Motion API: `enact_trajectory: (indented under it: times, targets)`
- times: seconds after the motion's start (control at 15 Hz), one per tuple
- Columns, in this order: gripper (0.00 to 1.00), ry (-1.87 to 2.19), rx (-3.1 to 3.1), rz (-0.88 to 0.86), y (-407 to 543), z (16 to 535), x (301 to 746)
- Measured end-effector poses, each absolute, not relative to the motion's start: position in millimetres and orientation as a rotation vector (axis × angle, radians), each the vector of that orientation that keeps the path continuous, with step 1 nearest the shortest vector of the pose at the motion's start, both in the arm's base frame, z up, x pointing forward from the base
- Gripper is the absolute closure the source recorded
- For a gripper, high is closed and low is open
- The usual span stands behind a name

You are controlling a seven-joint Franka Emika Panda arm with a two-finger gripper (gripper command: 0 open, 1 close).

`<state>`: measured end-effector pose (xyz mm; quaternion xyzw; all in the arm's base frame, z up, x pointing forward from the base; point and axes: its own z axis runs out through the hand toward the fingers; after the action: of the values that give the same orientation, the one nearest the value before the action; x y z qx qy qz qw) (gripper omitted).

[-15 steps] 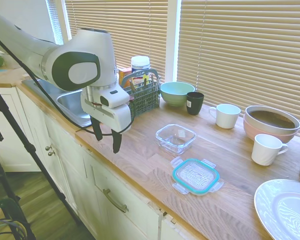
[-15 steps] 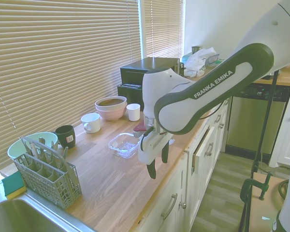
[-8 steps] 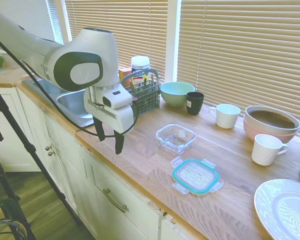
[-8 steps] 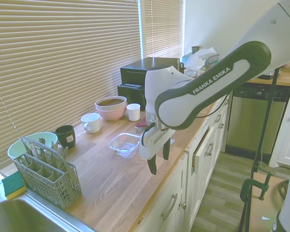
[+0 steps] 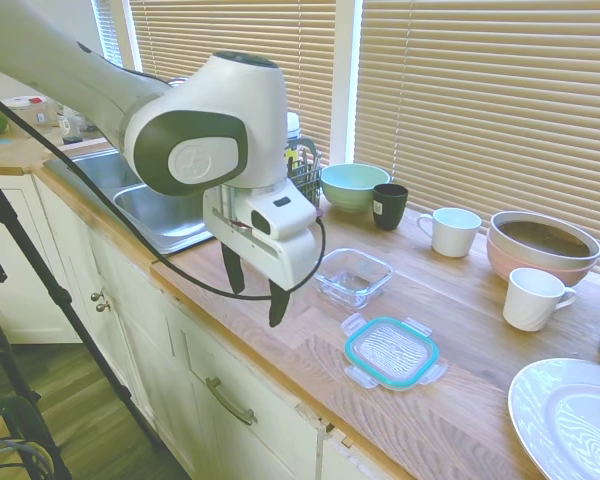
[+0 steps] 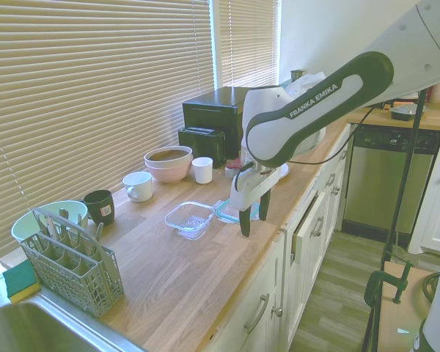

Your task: Cover the lid of the food container

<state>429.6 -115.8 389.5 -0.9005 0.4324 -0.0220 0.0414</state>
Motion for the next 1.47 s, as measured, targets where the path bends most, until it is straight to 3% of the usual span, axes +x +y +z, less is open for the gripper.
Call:
enact_trajectory:
  times: [1.0,1.47]
  targets:
    - [0.00,1.317,-2.717,-0.069,-296.5,362.6,522.0]
    - [0.00,1.233,-2.632,0.014,-352.1,352.2,528.0]
